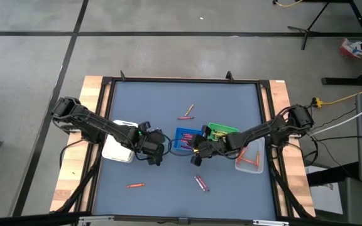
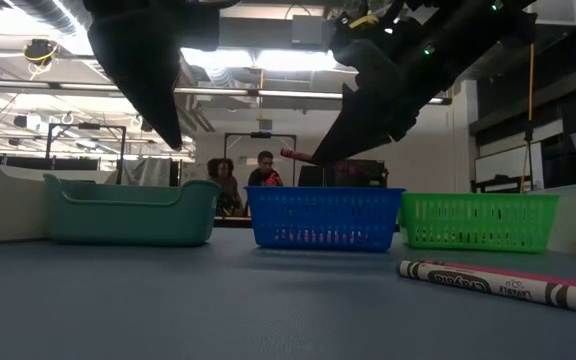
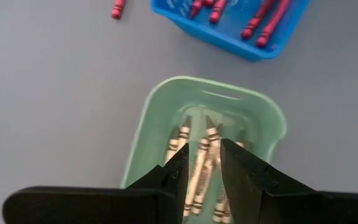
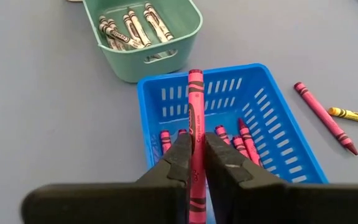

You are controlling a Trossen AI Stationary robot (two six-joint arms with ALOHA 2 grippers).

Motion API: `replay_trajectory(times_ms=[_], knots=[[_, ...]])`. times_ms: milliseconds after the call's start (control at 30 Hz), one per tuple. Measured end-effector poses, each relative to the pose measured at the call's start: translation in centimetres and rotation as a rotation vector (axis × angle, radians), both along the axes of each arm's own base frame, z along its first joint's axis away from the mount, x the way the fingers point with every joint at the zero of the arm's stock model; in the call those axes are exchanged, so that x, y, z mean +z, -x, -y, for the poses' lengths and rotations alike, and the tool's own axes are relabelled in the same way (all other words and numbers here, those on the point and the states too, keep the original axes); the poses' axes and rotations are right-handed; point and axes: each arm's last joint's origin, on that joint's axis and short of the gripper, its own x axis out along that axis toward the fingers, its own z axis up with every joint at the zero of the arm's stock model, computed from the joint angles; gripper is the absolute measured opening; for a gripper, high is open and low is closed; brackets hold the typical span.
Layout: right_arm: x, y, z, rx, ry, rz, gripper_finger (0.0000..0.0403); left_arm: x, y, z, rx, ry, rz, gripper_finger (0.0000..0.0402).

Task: Sort crayons
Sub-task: Put the red crayon into the blue bin, then put the orange crayon into the transparent bin

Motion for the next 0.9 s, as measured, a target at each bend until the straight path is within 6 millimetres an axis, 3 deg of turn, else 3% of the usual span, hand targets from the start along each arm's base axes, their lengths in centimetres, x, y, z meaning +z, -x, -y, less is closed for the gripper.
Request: replay_trajectory(times_ms=[267, 433, 633, 900], knots=[[0.0, 0.0, 0.0, -0.001, 0.001, 0.0, 0.0133, 0.3, -1.2, 0.8, -0.123, 0.153, 0.077, 0.0076], [0.0, 0.0, 0.0, 0.0, 0.0, 0.0, 0.0173, 0.7, -1.6, 2.3, -0.199, 0.298, 0.136, 0.0076], [0.0, 0.0, -0.1, 0.014, -0.012, -0.005, 0.0186, 0.7, -0.2, 6.2, -0.213, 0.409, 0.135, 0.0076], [0.0, 0.0, -0.1, 0.019, -0.017, -0.006, 0.0186, 0.7, 3.9, 12.4, -0.282, 0.455, 0.11, 0.0076]])
